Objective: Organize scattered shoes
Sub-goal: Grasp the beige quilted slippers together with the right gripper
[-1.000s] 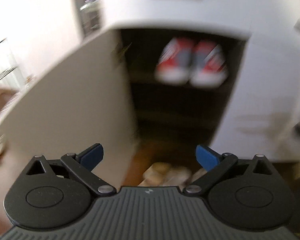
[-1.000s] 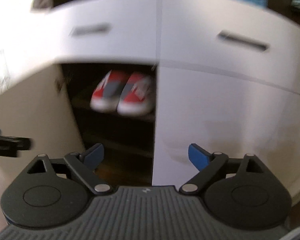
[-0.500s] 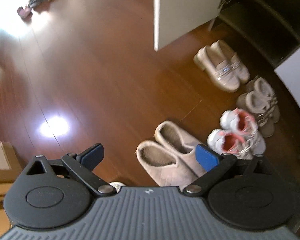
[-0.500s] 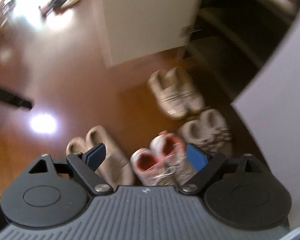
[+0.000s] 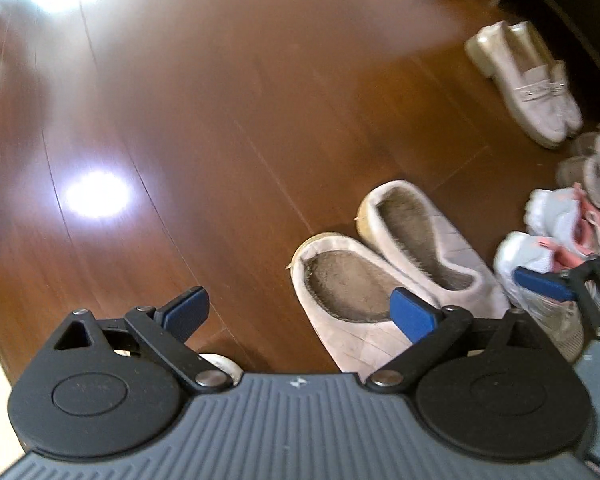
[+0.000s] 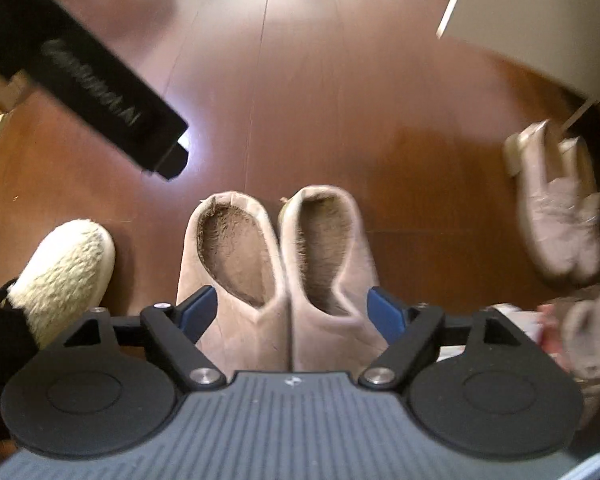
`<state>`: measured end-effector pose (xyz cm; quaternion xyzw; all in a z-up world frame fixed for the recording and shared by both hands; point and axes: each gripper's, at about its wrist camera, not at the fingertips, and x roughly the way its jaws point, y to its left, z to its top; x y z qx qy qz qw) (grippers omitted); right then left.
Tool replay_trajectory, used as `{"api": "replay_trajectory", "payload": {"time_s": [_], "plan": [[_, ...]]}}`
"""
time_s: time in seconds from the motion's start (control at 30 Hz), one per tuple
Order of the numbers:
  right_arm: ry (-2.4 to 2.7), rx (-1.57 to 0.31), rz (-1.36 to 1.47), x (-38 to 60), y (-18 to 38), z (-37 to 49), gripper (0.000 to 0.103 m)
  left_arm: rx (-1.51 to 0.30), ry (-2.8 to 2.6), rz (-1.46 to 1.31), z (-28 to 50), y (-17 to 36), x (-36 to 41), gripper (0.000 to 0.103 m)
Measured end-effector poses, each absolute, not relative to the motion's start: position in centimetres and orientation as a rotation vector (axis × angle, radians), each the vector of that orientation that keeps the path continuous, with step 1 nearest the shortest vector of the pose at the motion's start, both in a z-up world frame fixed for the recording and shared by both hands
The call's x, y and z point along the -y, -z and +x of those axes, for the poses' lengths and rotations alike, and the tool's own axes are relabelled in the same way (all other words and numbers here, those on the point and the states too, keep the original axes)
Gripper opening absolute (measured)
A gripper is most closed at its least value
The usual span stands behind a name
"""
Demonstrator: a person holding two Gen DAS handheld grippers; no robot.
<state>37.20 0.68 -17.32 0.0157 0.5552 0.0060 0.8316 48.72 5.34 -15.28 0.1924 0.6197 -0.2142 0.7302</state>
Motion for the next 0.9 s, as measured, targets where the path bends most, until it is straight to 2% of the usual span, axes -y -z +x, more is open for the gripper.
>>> {"api": "replay_trajectory", "payload": {"time_s": [0.13,0.3,0.4,0.5,0.63,0.77,0.9], "plan": [[0.005,-1.205,0.006,-1.0,21.0,38.0,0.060,-1.382,0.451,0.392,49.2,17.9,-6.2,0.098],[-0.011,-1.283,-0.069,-1.9,24.5,38.6,0.061,-1.395,0.447,0.403,49.1,19.7,-6.8,0.098],[-0.069,-1.306,-0.061,-2.4,25.4,39.0,0.031,-1.397,0.452,0.417,48.6,20.4,-6.8,0.098],[-0.084,-1.299,-0.068,-2.4,25.2,38.7,0.021,-1.416,0.427,0.404,48.5,20.4,-6.8,0.098],[-0.060,-1.246,0.026,-0.9,23.2,36.9,0.018,-1.382,0.418,0.423,48.4,18.9,-6.2,0.098],[0.037,-1.191,0.163,1.6,18.9,35.4,0.018,-1.332,0.422,0.437,48.2,16.1,-5.8,0.098],[0.224,-1.109,0.407,7.0,12.7,33.9,0.018,-1.249,0.477,0.463,47.5,10.2,-4.1,0.098]]}}
